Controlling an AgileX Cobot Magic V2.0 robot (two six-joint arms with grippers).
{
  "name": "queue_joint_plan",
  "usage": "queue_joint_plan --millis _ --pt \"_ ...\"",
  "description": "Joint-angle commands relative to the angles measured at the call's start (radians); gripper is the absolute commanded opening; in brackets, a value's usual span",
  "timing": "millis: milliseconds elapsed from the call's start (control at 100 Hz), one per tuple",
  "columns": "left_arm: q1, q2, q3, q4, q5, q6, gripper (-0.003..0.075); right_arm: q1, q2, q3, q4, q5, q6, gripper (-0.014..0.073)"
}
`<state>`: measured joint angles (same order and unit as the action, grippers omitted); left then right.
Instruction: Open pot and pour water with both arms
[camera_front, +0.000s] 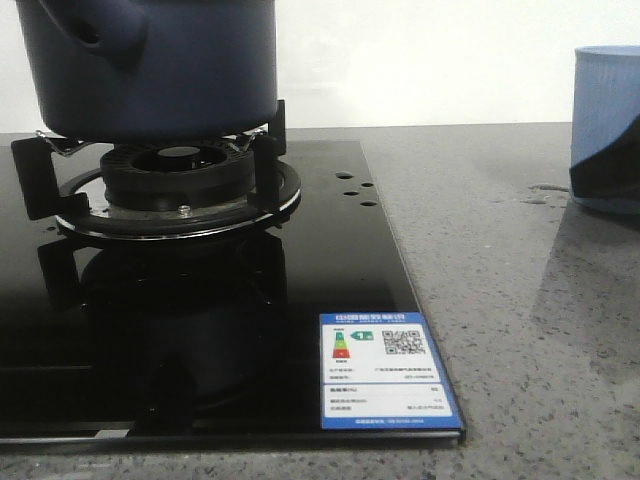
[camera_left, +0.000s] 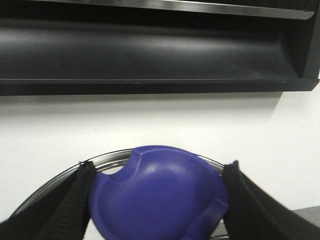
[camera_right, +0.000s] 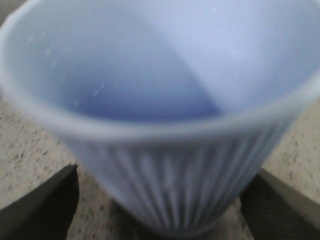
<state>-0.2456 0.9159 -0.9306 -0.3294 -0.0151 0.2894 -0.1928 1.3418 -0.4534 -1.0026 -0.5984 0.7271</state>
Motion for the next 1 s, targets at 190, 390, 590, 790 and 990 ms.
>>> queue_joint_plan --millis 190,390,590,790,990 --pt "0.0 -0.016 -0.037 0.003 -0.109 -0.002 0.034 -0.005 -0.194 0.099 0.024 0.024 0.013 0.0589" --pt "-0.013 -0.016 -0.037 -0.015 -0.107 -0.002 0.034 -0.005 -0.364 0.153 0.02 0.074 0.145 0.0589" --pt "-0.104 0.007 -0.037 -0.015 -0.107 -0.002 0.034 -0.004 -0.523 0.177 0.018 0.077 0.178 0.0589" --pt "-0.197 0.095 -0.037 -0.015 -0.115 -0.002 0.034 -0.002 -0.629 0.179 -0.078 0.1 0.287 0.0589" --pt "-0.265 0.196 -0.037 -0.005 -0.172 -0.002 0.034 -0.002 -0.654 0.179 -0.108 0.095 0.322 0.0589"
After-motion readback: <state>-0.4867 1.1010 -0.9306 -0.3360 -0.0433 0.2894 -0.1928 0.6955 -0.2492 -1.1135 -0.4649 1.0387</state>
